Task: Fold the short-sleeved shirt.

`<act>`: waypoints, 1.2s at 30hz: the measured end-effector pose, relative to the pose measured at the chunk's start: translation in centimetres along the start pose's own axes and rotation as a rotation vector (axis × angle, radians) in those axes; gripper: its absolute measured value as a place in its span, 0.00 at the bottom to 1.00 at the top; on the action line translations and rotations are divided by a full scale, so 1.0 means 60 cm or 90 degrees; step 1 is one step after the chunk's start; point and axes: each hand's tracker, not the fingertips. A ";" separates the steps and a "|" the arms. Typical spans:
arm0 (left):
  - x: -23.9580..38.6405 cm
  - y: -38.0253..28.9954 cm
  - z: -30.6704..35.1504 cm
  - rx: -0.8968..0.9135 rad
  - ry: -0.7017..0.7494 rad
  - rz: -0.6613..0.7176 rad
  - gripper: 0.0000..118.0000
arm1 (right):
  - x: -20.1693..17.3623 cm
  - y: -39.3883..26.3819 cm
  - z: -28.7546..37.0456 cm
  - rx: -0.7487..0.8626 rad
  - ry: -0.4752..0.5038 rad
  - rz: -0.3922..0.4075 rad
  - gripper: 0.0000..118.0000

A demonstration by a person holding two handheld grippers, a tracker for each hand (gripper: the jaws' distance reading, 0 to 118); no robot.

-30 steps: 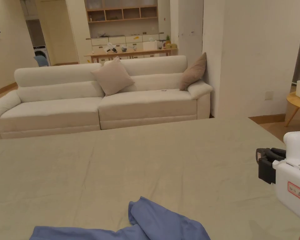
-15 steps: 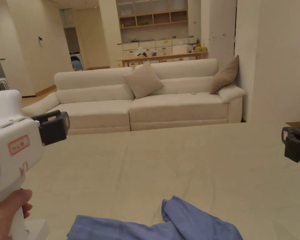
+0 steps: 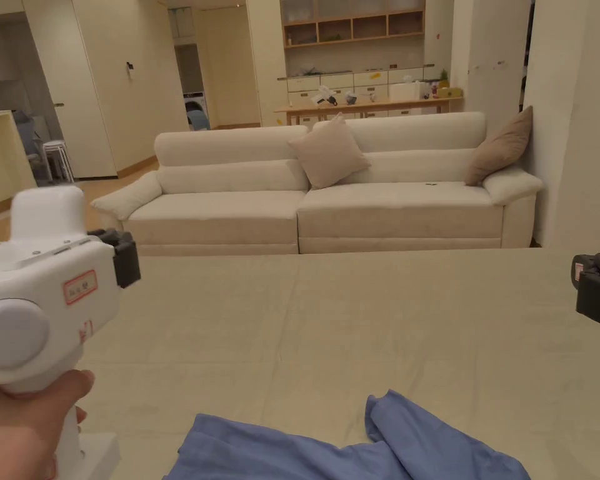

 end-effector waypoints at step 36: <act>-0.021 -0.427 -0.534 -0.654 -0.087 0.008 0.04 | 0.017 -0.216 -0.232 -0.230 -0.002 -0.022 0.00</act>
